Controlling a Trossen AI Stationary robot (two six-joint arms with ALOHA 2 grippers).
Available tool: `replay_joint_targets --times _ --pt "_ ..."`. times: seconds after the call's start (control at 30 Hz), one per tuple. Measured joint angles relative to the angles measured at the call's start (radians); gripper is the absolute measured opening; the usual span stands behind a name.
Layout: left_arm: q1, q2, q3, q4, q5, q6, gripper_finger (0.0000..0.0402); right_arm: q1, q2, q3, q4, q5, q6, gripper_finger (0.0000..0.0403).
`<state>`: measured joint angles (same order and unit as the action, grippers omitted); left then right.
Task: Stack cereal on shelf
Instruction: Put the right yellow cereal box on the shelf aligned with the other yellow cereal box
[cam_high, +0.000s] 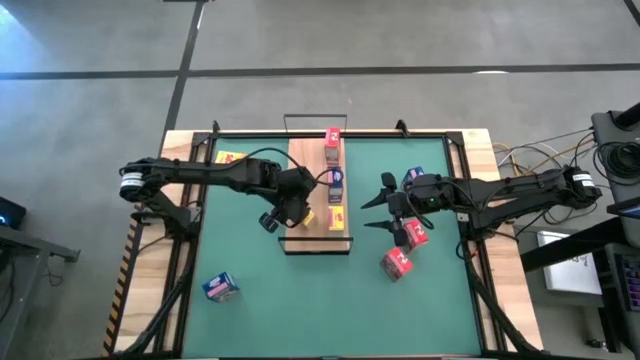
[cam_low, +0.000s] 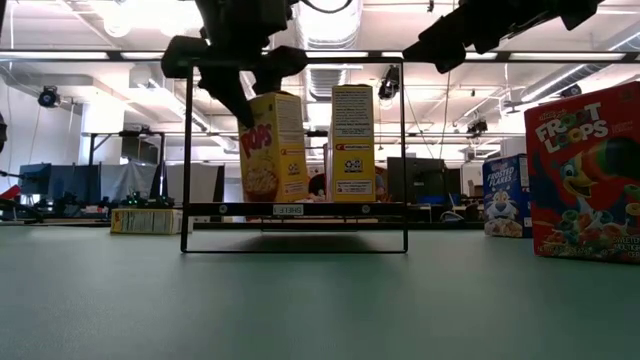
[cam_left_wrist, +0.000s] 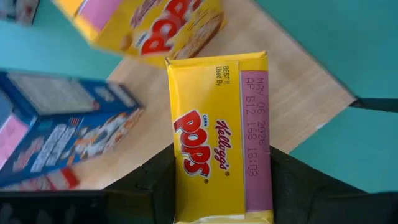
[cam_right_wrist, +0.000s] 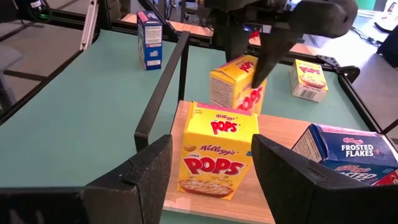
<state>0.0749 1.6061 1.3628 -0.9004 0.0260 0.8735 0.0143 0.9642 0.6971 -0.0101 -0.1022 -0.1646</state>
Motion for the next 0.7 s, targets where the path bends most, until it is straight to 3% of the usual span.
replay_joint_targets --times 0.2,0.37,0.7 --pt "-0.002 -0.001 0.0 0.003 0.026 0.027 0.0166 0.0 0.0 0.0 0.0 0.0 0.0 0.021" --pt "-0.001 0.003 0.002 0.046 -0.03 -0.056 0.0165 0.0 0.0 0.0 0.0 0.0 0.0 0.021" --pt "-0.004 0.008 0.002 0.027 -0.041 -0.088 0.0201 0.0 0.0 0.0 0.0 0.0 0.0 0.021"
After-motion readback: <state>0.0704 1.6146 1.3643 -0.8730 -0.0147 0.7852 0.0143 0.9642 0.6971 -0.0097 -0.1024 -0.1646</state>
